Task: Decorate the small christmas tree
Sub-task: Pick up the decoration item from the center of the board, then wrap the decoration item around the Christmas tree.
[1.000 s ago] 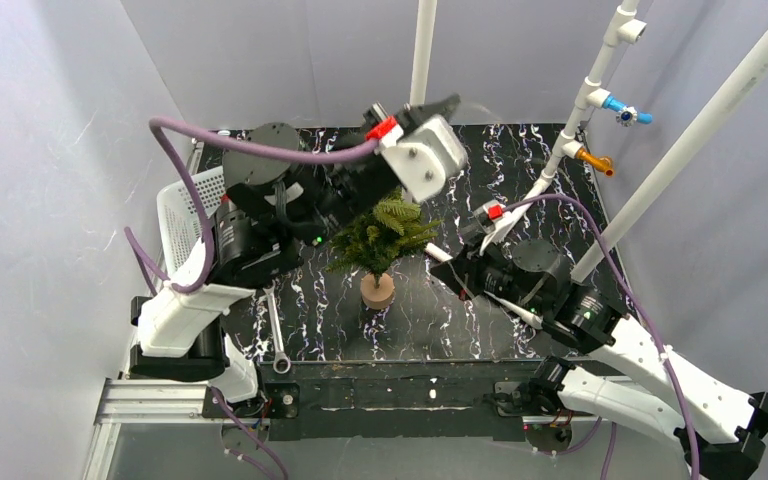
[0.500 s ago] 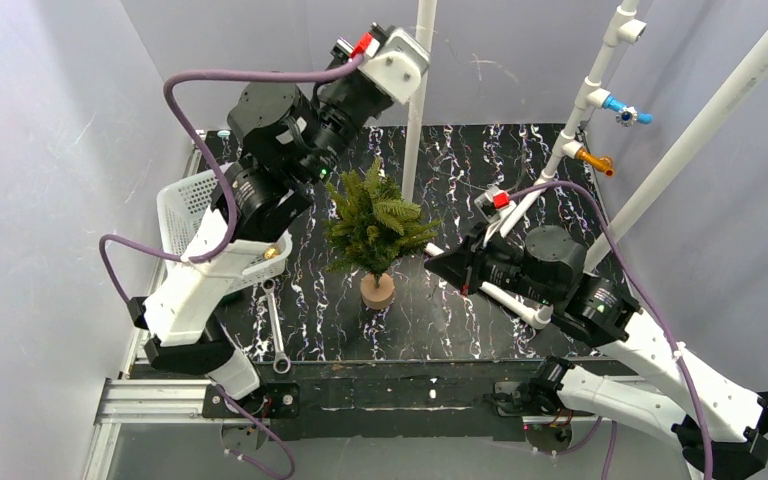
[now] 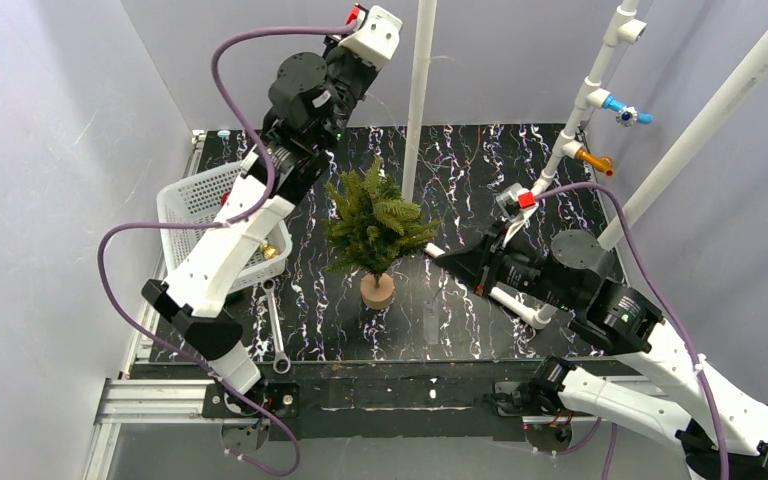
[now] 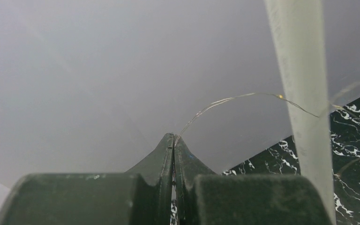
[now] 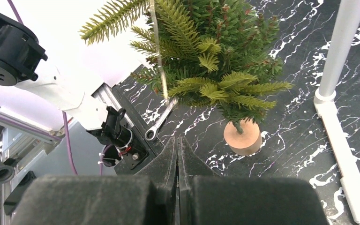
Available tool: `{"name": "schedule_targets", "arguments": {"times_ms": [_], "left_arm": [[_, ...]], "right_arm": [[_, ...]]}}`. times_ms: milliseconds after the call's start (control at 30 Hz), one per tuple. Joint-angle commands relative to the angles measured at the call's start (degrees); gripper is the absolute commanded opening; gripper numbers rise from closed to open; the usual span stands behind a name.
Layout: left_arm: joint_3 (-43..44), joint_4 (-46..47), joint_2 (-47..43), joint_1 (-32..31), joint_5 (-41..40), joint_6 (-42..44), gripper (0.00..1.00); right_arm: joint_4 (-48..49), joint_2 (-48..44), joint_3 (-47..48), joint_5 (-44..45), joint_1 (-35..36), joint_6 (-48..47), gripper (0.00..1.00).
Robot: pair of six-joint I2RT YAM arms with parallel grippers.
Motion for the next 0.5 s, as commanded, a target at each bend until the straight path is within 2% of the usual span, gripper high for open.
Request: {"name": "schedule_targets", "arguments": {"times_ms": [0, 200, 467], "left_arm": [[-2.1, 7.6, 0.0, 2.8, -3.9, -6.4, 0.00], [-4.6, 7.3, 1.1, 5.1, -5.4, -7.7, 0.00], [-10.2, 6.8, 0.9, 7.8, -6.5, -9.5, 0.00]], "right_arm": [[0.5, -1.7, 2.6, 5.0, 0.1, 0.0, 0.01], [-2.5, -1.0, 3.8, 9.4, 0.1, -0.6, 0.01], [-3.2, 1.2, 3.8, 9.1, 0.1, -0.1, 0.01]]}}
